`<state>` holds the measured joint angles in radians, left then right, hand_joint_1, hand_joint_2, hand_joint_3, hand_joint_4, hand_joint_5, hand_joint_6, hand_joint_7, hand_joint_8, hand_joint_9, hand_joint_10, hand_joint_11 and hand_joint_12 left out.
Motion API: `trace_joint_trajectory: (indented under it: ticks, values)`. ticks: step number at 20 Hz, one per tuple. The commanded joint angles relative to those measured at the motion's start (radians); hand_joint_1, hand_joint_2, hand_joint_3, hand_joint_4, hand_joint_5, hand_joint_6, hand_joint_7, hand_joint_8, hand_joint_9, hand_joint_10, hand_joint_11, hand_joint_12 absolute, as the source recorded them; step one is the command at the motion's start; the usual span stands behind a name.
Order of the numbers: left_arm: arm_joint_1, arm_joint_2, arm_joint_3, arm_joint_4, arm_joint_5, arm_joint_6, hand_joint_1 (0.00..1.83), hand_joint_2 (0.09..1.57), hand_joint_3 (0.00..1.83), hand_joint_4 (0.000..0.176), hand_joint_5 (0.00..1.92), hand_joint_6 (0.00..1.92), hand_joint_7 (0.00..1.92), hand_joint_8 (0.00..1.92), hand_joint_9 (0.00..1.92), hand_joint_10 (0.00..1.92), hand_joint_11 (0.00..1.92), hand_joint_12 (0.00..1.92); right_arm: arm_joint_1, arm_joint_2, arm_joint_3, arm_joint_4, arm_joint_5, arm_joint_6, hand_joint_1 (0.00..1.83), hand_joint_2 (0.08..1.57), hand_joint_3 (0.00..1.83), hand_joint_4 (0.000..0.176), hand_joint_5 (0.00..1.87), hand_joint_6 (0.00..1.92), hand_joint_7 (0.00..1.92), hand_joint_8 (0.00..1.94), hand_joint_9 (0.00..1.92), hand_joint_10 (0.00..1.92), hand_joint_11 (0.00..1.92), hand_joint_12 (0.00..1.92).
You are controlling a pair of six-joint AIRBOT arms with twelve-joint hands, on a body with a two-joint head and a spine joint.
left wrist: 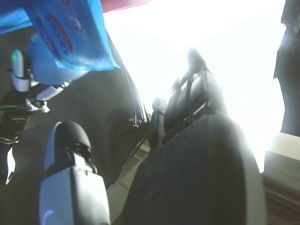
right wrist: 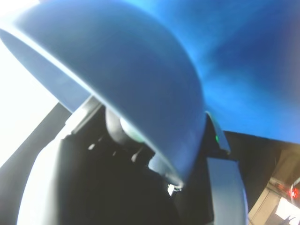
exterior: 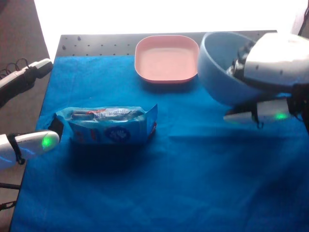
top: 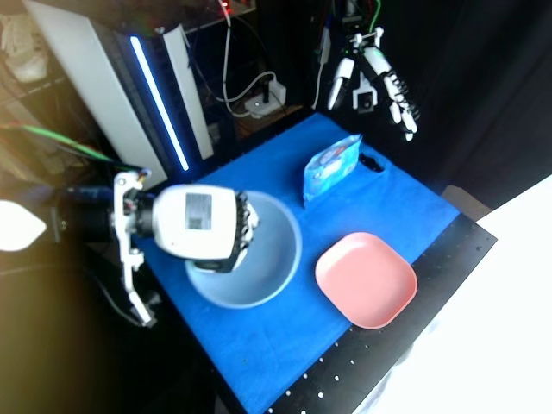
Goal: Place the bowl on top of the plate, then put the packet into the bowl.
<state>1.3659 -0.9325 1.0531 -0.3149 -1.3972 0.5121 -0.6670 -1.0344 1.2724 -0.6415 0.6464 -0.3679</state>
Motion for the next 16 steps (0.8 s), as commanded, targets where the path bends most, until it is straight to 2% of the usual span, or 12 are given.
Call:
trace_joint_trajectory:
  ticks: [1,2,3,4,6,8,9,11,13,14,15,16]
  values:
    - [-0.003,-0.006,0.006,-0.007,-0.137,-0.008,0.66,1.0,0.0,0.113,0.15,0.0,0.06,0.0,0.0,0.0,0.0,0.29,0.022,-0.006,0.005,0.052,0.103,-0.015,0.94,0.94,1.01,0.0,0.69,1.92,1.34,1.94,1.51,1.92,1.58,1.92]
    - [-0.003,-0.006,0.006,-0.008,-0.139,-0.008,0.65,1.01,0.0,0.112,0.15,0.0,0.07,0.0,0.0,0.0,0.0,0.33,0.035,-0.014,0.014,0.066,0.105,-0.027,0.98,0.83,1.18,0.0,0.75,1.92,1.36,1.94,1.53,1.92,1.61,1.92]
    - [-0.003,-0.006,0.006,-0.008,-0.139,-0.008,0.65,1.01,0.0,0.105,0.15,0.0,0.07,0.0,0.0,0.0,0.0,0.34,0.043,-0.023,0.024,0.076,0.106,-0.03,1.2,0.93,0.98,0.0,1.04,1.92,1.38,1.94,1.55,1.92,1.64,1.92]
    - [-0.003,-0.006,0.007,-0.008,-0.138,-0.008,0.65,1.0,0.0,0.106,0.16,0.0,0.07,0.0,0.0,0.0,0.0,0.31,0.051,-0.038,0.039,0.091,0.106,-0.032,1.38,1.01,0.74,0.0,1.01,1.92,1.31,1.94,1.51,1.92,1.63,1.92]
    - [-0.003,-0.007,0.007,-0.008,-0.139,-0.008,0.65,1.0,0.0,0.091,0.16,0.0,0.07,0.0,0.0,0.0,0.0,0.33,0.068,-0.071,0.069,0.129,0.109,-0.044,1.46,0.99,0.67,0.0,0.91,1.92,1.27,1.94,1.44,1.92,1.5,1.92]
    - [-0.003,-0.008,0.008,-0.008,-0.139,-0.009,0.65,1.0,0.0,0.094,0.16,0.0,0.08,0.0,0.01,0.0,0.0,0.36,0.088,-0.098,0.095,0.149,0.109,-0.057,1.46,1.09,0.64,0.011,0.9,1.92,1.28,1.94,1.44,1.92,1.46,1.92]
    - [-0.003,-0.008,0.009,-0.008,-0.14,-0.009,0.65,1.0,0.0,0.085,0.15,0.0,0.06,0.0,0.0,0.0,0.0,0.31,0.111,-0.134,0.128,0.15,0.109,-0.058,1.35,1.29,0.43,0.068,1.03,1.92,1.39,1.94,1.52,1.92,1.54,1.92]
    - [-0.003,-0.01,0.01,-0.008,-0.139,-0.01,0.66,1.0,0.0,0.087,0.15,0.0,0.05,0.0,0.0,0.0,0.0,0.27,0.123,-0.165,0.157,0.162,0.108,-0.058,1.21,1.35,0.33,0.07,1.1,1.92,1.4,1.94,1.52,1.92,1.55,1.92]
    - [-0.004,-0.012,0.012,-0.008,-0.138,-0.01,0.68,1.01,0.0,0.097,0.15,0.0,0.05,0.0,0.0,0.0,0.0,0.32,0.136,-0.21,0.199,0.193,0.106,-0.058,1.17,1.35,0.46,0.069,1.17,1.92,1.38,1.94,1.51,1.92,1.58,1.92]
    - [-0.004,-0.012,0.012,-0.008,-0.137,-0.01,0.68,1.01,0.0,0.086,0.14,0.0,0.06,0.0,0.0,0.0,0.0,0.36,0.15,-0.237,0.222,0.203,0.1,-0.058,1.42,1.17,0.48,0.065,1.16,1.92,1.36,1.94,1.5,1.92,1.56,1.92]
    - [-0.004,-0.012,0.012,-0.007,-0.136,-0.011,0.68,1.01,0.0,0.086,0.14,0.0,0.06,0.0,0.0,0.0,0.0,0.36,0.159,-0.253,0.236,0.206,0.094,-0.058,1.42,1.17,0.48,0.065,1.16,1.92,1.36,1.94,1.5,1.92,1.56,1.92]
    - [-0.004,-0.012,0.013,-0.007,-0.136,-0.011,0.68,1.0,0.0,0.088,0.14,0.0,0.06,0.0,0.01,0.0,0.0,0.4,0.173,-0.279,0.257,0.214,0.088,-0.058,1.48,1.17,0.3,0.065,1.11,1.92,1.33,1.94,1.49,1.92,1.55,1.92]
